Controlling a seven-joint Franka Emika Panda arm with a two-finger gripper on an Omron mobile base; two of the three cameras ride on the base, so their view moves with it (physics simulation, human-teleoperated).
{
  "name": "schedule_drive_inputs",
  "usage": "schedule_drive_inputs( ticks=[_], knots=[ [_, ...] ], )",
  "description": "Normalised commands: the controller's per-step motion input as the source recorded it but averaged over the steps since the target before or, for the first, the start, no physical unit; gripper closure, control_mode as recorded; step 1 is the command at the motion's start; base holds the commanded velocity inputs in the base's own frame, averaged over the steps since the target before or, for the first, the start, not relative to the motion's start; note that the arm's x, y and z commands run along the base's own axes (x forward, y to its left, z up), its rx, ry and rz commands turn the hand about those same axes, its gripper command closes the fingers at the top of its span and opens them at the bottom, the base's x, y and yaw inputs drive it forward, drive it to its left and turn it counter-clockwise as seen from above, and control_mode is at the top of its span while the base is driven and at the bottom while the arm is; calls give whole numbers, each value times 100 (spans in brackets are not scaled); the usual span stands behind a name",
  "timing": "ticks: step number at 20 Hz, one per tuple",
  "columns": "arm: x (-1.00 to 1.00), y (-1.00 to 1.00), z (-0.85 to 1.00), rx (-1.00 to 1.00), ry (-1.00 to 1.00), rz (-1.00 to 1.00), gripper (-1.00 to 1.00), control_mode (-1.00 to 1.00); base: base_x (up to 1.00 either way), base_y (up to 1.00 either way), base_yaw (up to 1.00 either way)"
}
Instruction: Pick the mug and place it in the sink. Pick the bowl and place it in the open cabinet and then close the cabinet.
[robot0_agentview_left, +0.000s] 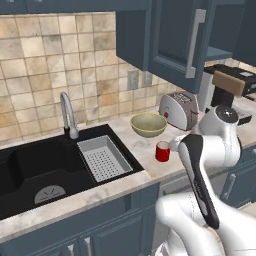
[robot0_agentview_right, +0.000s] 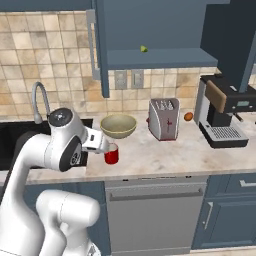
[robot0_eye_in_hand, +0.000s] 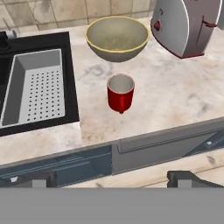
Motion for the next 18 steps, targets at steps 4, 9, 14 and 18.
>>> schedule_drive_inputs(
  ticks=[4,9,14,18],
  knots=[
    [29,-10,-7,0,0,0,-100,-100,0,0,0],
    [25,-5,-10,0,0,0,-100,-100,0,0,0],
    [19,0,-14,0,0,0,-100,-100,0,0,0],
    [14,0,-20,0,0,0,-100,-100,0,0,0]
  ],
)
